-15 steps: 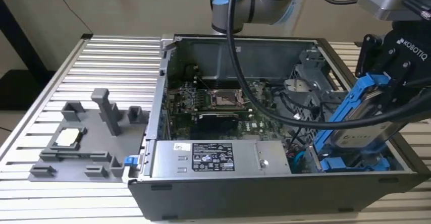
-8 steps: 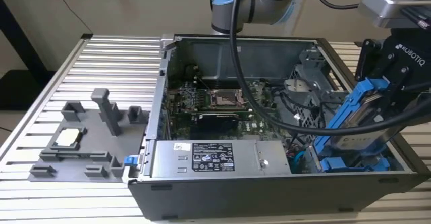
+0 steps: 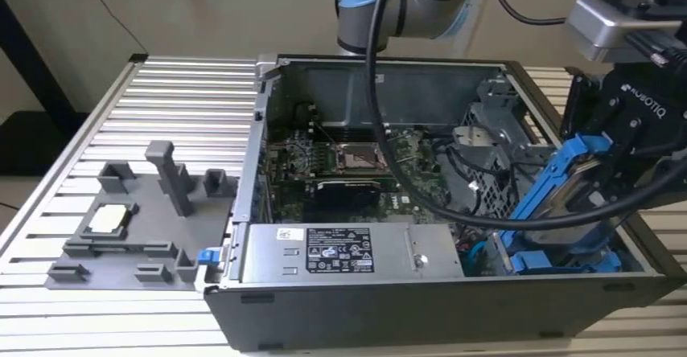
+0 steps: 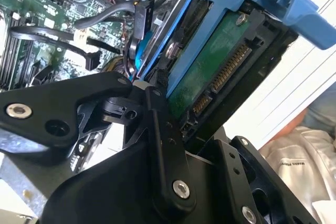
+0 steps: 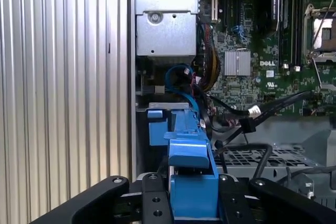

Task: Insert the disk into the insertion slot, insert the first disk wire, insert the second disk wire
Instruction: 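Insert the disk into the insertion slot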

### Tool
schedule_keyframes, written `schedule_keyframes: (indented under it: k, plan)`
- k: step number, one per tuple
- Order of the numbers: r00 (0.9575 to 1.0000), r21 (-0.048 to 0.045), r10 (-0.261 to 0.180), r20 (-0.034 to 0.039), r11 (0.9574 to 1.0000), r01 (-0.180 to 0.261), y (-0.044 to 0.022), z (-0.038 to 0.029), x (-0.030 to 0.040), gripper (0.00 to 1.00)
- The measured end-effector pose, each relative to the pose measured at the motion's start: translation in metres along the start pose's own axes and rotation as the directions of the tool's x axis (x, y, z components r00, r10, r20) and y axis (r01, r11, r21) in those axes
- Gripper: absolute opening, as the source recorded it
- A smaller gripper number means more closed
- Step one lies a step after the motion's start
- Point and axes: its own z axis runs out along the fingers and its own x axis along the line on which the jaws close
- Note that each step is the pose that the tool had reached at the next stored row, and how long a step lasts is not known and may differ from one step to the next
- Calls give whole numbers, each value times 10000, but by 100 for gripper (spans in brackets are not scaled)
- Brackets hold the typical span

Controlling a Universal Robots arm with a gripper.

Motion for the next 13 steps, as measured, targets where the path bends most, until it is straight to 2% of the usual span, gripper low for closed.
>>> schedule_keyframes:
  k: [13]
  plan:
    - [10000, 1, 1, 0, 10000, -1, -4, 236, -2, 33]
